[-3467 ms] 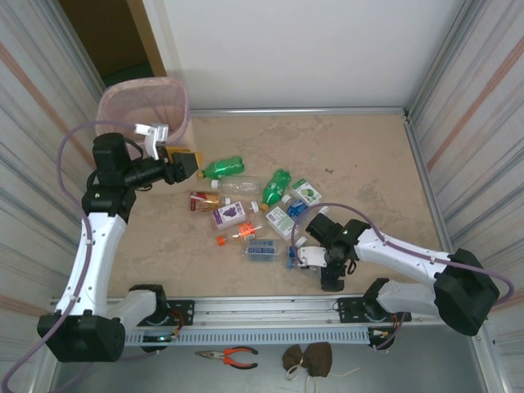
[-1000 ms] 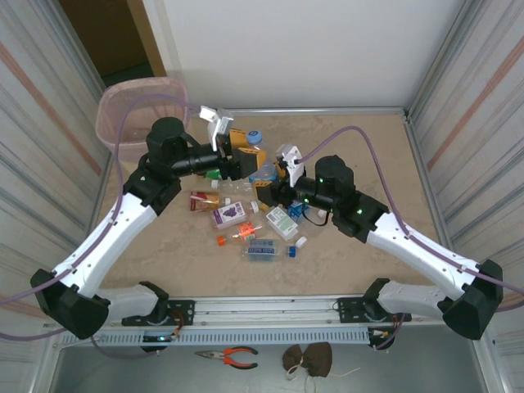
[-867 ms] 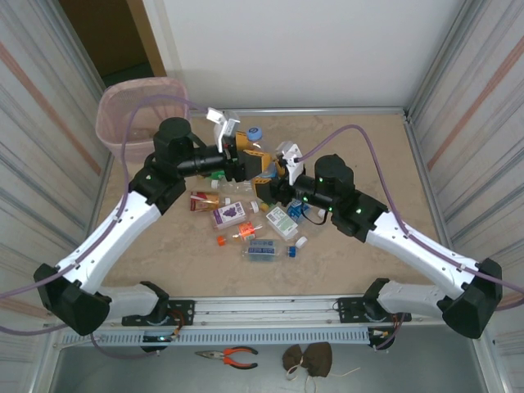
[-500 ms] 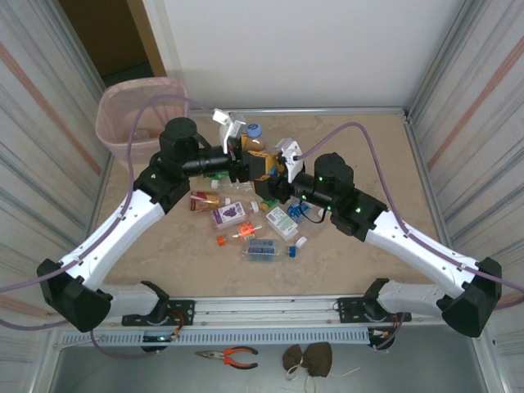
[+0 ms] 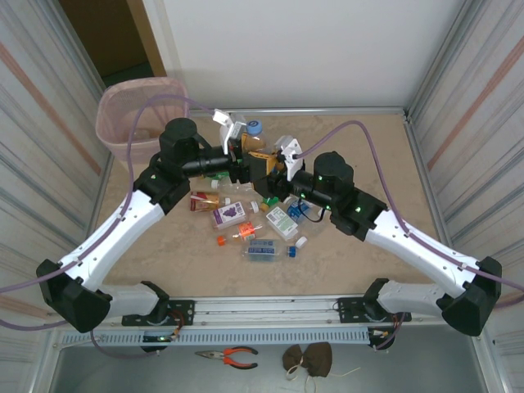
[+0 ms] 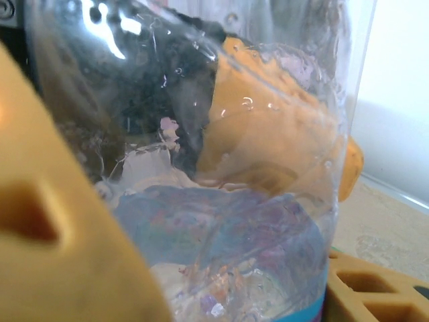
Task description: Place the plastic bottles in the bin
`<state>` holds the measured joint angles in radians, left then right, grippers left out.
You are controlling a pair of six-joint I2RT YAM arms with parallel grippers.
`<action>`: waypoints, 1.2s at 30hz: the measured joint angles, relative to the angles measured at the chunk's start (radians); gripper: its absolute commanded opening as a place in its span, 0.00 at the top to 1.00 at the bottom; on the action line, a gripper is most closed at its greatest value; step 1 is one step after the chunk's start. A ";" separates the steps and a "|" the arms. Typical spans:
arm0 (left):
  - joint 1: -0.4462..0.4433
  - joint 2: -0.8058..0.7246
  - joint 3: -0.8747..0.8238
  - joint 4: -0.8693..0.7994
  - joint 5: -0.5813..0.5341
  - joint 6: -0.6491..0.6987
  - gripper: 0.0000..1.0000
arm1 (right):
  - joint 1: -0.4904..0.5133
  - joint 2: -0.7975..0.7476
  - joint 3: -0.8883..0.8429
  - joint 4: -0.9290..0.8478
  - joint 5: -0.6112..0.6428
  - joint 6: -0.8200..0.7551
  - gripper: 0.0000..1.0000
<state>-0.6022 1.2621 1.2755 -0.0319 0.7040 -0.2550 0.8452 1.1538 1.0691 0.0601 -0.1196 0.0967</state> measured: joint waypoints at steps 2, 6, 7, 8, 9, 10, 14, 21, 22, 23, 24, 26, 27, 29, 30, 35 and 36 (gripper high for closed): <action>0.000 -0.001 0.000 -0.002 -0.002 0.003 0.25 | 0.000 0.002 0.003 0.001 0.001 0.000 0.43; 0.000 -0.006 0.000 -0.020 -0.021 0.013 0.30 | 0.002 0.011 0.010 0.000 0.000 0.000 0.43; 0.000 -0.008 0.000 -0.021 -0.024 0.015 0.32 | 0.002 0.013 0.013 0.000 0.000 0.000 0.43; 0.000 -0.010 0.000 -0.022 -0.027 0.018 0.35 | 0.002 0.015 0.014 0.000 0.000 0.000 0.42; 0.000 -0.013 0.000 -0.023 -0.029 0.019 0.37 | 0.002 0.016 0.015 0.000 0.000 0.000 0.43; 0.000 -0.015 0.000 -0.024 -0.033 0.021 0.41 | 0.002 0.017 0.016 0.000 0.000 0.000 0.42; 0.000 -0.026 0.000 -0.026 -0.040 0.031 0.48 | 0.008 0.018 0.027 0.000 0.000 -0.001 0.39; -0.006 -0.050 0.003 -0.056 -0.052 0.051 0.47 | 0.018 0.016 0.035 -0.005 0.000 -0.003 0.15; -0.006 -0.051 0.011 -0.075 -0.056 0.058 0.47 | 0.020 0.015 0.036 -0.008 0.004 -0.003 0.13; -0.006 -0.050 0.024 -0.097 -0.064 0.068 0.46 | 0.021 0.010 0.035 -0.012 0.011 -0.003 0.12; -0.004 -0.050 0.037 -0.119 -0.071 0.076 0.46 | 0.022 0.004 0.035 -0.016 0.014 -0.003 0.11; 0.010 -0.050 0.076 -0.167 -0.082 0.096 0.45 | 0.025 -0.020 0.035 -0.032 0.026 -0.003 0.10; 0.020 -0.050 0.097 -0.191 -0.091 0.104 0.45 | 0.025 -0.035 0.035 -0.039 0.032 -0.003 0.10; 0.054 -0.050 0.149 -0.238 -0.113 0.126 0.45 | 0.025 -0.073 0.035 -0.053 0.053 -0.003 0.09; 0.070 -0.049 0.171 -0.260 -0.124 0.137 0.45 | 0.025 -0.089 0.034 -0.057 0.063 -0.003 0.09; 0.168 -0.012 0.337 -0.411 -0.196 0.214 0.43 | 0.025 -0.175 0.024 -0.083 0.116 -0.013 0.08; 0.188 0.002 0.376 -0.441 -0.217 0.232 0.43 | 0.025 -0.188 0.021 -0.092 0.126 -0.019 0.08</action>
<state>-0.4145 1.2636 1.6516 -0.4728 0.4873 -0.0227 0.8703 0.9653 1.0904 -0.0319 0.0059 0.0776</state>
